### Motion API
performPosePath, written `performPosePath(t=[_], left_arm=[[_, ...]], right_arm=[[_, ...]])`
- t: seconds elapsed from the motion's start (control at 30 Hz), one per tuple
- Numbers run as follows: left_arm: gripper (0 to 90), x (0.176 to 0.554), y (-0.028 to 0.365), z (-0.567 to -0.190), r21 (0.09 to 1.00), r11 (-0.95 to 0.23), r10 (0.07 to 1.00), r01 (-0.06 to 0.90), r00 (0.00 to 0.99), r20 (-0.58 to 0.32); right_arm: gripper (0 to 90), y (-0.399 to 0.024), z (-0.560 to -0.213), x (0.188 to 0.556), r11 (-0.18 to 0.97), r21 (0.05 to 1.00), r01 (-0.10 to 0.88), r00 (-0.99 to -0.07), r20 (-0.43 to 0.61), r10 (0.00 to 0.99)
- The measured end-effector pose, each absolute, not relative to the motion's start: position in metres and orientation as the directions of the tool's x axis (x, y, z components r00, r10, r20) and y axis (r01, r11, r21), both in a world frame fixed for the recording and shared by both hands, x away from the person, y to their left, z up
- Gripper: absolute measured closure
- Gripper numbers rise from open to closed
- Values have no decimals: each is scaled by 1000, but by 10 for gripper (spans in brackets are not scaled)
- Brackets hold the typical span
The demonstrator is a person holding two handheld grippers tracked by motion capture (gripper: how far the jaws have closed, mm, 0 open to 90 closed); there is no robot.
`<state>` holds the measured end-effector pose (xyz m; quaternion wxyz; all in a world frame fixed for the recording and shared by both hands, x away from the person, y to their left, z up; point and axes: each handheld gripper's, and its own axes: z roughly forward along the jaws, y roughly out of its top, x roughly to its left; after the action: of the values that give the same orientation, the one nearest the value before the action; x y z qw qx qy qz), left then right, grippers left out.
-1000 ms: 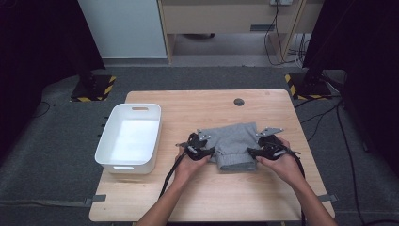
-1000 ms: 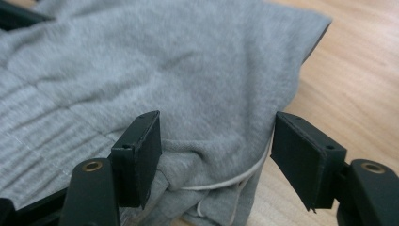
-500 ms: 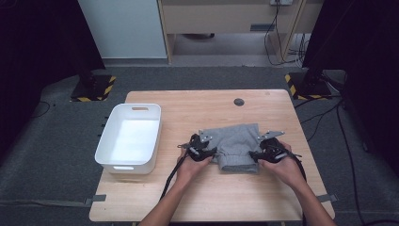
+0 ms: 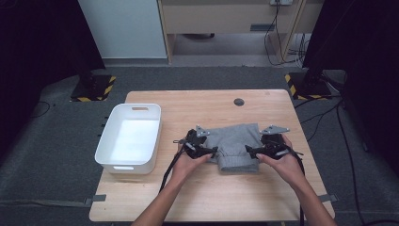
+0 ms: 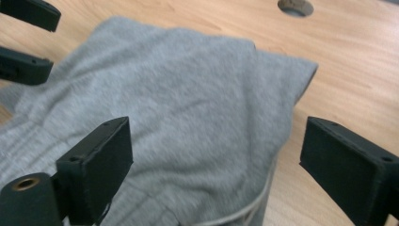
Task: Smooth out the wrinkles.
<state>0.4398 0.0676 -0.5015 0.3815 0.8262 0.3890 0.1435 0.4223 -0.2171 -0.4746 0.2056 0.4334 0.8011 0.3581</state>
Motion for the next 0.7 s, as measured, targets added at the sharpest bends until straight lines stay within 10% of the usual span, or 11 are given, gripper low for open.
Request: performPosePath(t=[0.7], left_arm=[[92,426,91,-460,766,-381,751,518,656,-70]], right_arm=[[82,-190,-464,416,351,793,498,-600,23,800]])
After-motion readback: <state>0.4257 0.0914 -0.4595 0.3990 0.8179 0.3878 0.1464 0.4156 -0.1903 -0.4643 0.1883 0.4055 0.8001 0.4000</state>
